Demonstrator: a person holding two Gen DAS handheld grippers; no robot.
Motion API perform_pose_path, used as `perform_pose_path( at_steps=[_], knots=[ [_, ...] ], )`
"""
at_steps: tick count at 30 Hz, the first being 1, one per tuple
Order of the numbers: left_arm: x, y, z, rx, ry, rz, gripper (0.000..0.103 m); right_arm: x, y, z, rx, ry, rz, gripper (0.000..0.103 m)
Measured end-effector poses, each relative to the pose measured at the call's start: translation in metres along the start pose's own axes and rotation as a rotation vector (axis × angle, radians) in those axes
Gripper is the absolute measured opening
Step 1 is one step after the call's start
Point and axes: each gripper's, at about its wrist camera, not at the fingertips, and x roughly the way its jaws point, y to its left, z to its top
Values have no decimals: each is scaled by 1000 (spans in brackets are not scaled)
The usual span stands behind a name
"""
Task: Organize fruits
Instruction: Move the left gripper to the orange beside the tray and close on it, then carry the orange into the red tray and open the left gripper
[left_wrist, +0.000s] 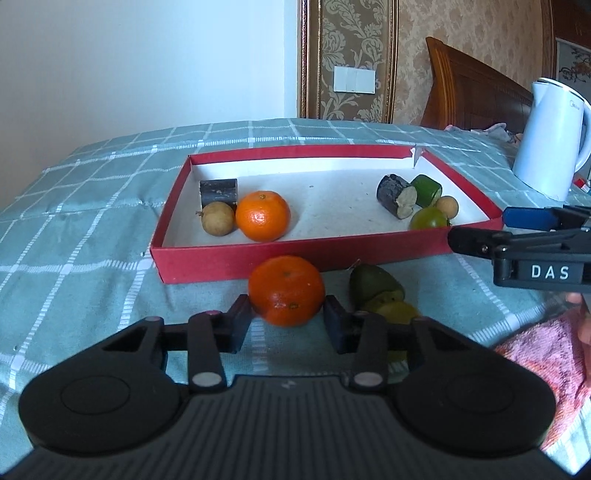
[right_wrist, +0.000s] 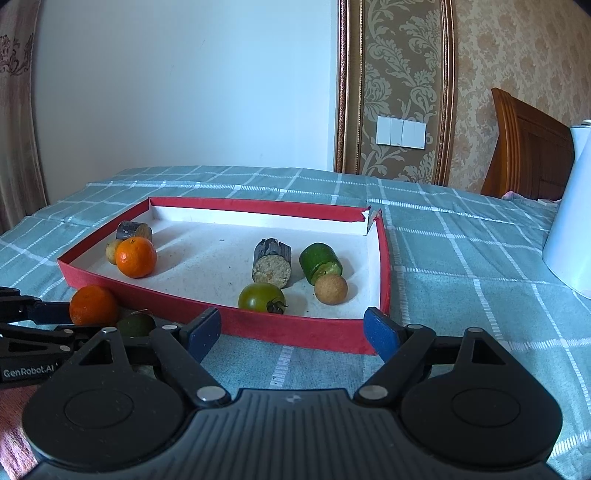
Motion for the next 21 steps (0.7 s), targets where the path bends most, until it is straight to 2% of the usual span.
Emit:
perform_pose_path(
  at_steps=[10, 21],
  knots=[
    [-17, 4, 16, -7, -61, -13, 39, 0, 2, -1, -11, 0, -7, 85],
    [12, -11, 66, 14, -104, -37, 39, 0, 3, -1, -17, 0, -11, 85]
  ],
)
